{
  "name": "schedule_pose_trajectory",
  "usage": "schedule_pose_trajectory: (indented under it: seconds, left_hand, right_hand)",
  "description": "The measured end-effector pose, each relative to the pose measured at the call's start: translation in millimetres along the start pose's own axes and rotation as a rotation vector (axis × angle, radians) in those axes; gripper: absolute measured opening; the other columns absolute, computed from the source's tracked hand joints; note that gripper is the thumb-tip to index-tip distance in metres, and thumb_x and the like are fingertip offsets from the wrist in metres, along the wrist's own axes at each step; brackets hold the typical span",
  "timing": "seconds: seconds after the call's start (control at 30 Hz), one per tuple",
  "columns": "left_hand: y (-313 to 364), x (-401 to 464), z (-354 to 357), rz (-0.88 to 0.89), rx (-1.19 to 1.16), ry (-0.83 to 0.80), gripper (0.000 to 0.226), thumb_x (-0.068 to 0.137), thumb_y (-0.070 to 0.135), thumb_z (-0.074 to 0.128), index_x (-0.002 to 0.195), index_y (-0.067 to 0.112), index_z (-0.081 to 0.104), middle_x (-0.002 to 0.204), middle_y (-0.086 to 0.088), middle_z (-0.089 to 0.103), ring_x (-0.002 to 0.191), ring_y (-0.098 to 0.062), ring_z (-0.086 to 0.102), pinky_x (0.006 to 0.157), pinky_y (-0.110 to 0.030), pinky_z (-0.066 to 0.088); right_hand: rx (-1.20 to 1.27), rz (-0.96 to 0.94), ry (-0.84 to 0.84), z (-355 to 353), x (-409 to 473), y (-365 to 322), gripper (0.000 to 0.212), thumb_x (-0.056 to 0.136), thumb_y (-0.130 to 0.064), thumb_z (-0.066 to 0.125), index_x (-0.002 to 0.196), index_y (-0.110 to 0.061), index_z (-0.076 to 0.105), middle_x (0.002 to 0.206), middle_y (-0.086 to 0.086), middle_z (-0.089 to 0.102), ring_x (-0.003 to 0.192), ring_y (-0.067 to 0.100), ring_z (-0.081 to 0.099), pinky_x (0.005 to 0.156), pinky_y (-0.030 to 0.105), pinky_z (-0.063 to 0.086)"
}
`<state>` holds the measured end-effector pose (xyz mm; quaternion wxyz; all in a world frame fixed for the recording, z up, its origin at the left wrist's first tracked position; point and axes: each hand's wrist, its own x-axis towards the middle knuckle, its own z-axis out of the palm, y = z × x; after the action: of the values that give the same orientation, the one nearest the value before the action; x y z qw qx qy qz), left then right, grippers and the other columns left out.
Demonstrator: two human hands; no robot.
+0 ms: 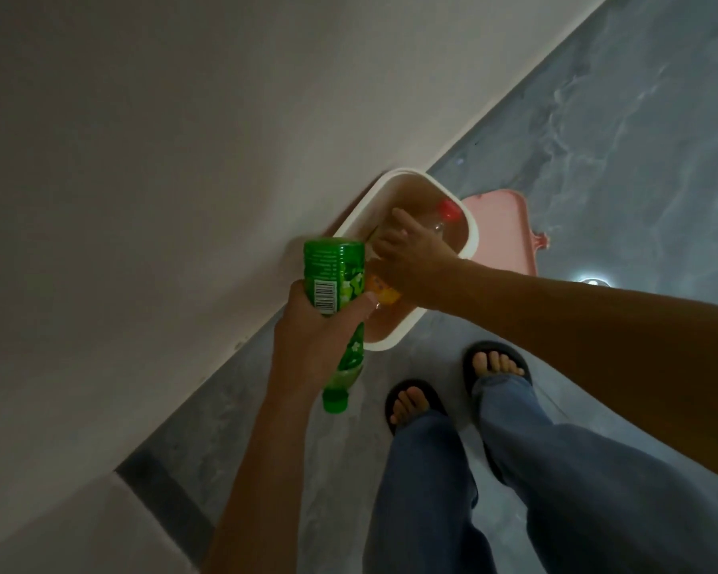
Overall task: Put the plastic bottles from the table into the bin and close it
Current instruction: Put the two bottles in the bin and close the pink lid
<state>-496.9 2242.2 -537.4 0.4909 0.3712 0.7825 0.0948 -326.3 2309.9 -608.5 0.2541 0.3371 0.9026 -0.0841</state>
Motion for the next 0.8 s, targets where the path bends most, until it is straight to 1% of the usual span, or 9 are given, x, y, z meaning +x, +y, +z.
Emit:
schedule_pose_trajectory:
  seconds: [0.1,0.17,0.3,0.37,0.43,0.5,0.6,0.7,0.8]
  left_hand:
    - [1.7,10.9,4.7,0.021,0.02,-0.01,0.05,0.071,0.054,0.083,0.112,0.035,0.061,0.096,0.015,0.07,0.08,0.002,0.068,0.063,-0.021,0.046]
    - [4.1,17.5,7.0,0.032,0.03,-0.012,0.051,0.071,0.054,0.083,0.113,0.035,0.061,0.095,0.015,0.07,0.076,0.004,0.069,0.062,-0.02,0.046]
    - [12.5,26.3,10.6,0.06,0.058,-0.015,0.053,0.065,0.06,0.082,0.108,0.037,0.061,0.091,0.015,0.071,0.073,0.007,0.069,0.061,-0.021,0.047]
    - [16.4,28.3,11.3,0.066,0.062,-0.015,0.054,0.062,0.063,0.08,0.106,0.037,0.062,0.092,0.014,0.072,0.076,0.003,0.07,0.061,-0.022,0.048]
    - [21.0,29.4,11.9,0.072,0.066,-0.014,0.057,0.06,0.065,0.079,0.106,0.037,0.062,0.093,0.013,0.072,0.079,0.0,0.07,0.061,-0.023,0.047]
    - [26.1,28.9,12.8,0.074,0.071,-0.011,0.06,0.058,0.067,0.079,0.108,0.038,0.062,0.093,0.014,0.072,0.08,0.001,0.068,0.061,-0.022,0.046]
    - [34.7,27.8,14.2,0.088,0.105,-0.021,0.063,0.059,0.065,0.079,0.113,0.037,0.062,0.095,0.015,0.071,0.082,0.001,0.067,0.061,-0.022,0.045]
    - [46.8,27.1,16.8,0.113,0.118,-0.014,0.064,0.06,0.064,0.078,0.116,0.039,0.06,0.093,0.018,0.07,0.079,0.005,0.066,0.061,-0.019,0.045]
    - [60.7,29.7,27.8,0.179,0.141,-0.015,0.064,0.062,0.06,0.078,0.118,0.041,0.055,0.092,0.017,0.071,0.077,0.004,0.069,0.059,-0.018,0.046]
  right_hand:
    - [0.069,-0.015,-0.099,8.6,17.4,-4.6,0.071,0.083,-0.038,0.072,0.147,-0.03,0.04,0.154,0.004,0.041,0.145,0.036,0.031,0.117,0.063,0.016]
    - [0.115,-0.009,-0.168,15.8,23.4,-2.6,0.068,0.086,-0.041,0.068,0.147,-0.029,0.04,0.15,0.004,0.045,0.144,0.037,0.032,0.116,0.063,0.019]
    - [0.238,-0.055,-0.197,32.9,23.2,6.2,0.063,0.088,-0.046,0.063,0.144,-0.025,0.043,0.144,0.006,0.052,0.143,0.035,0.035,0.118,0.061,0.013]
    - [0.304,-0.059,-0.224,34.4,17.9,6.0,0.063,0.088,-0.05,0.06,0.143,-0.025,0.043,0.144,0.006,0.051,0.142,0.033,0.035,0.12,0.061,0.013]
    - [0.337,-0.048,-0.192,32.4,9.0,5.2,0.062,0.089,-0.049,0.057,0.144,-0.024,0.042,0.145,0.006,0.049,0.141,0.033,0.036,0.119,0.059,0.018]
    - [0.392,-0.031,-0.139,27.7,-3.7,5.3,0.059,0.09,-0.04,0.057,0.144,-0.022,0.042,0.146,0.008,0.048,0.14,0.032,0.038,0.118,0.054,0.024]
    - [0.44,0.01,-0.028,22.2,-25.9,6.2,0.045,0.092,-0.033,0.056,0.135,-0.02,0.054,0.141,0.007,0.055,0.137,0.028,0.044,0.119,0.049,0.027]
    - [0.467,0.024,0.08,25.0,-51.1,2.9,0.032,0.096,-0.038,0.048,0.122,-0.025,0.063,0.126,0.0,0.066,0.126,0.022,0.055,0.118,0.046,0.027]
    - [0.465,0.033,0.194,35.9,-74.3,-6.5,0.042,0.095,-0.046,0.048,0.125,-0.023,0.066,0.128,0.002,0.068,0.128,0.026,0.057,0.12,0.05,0.027]
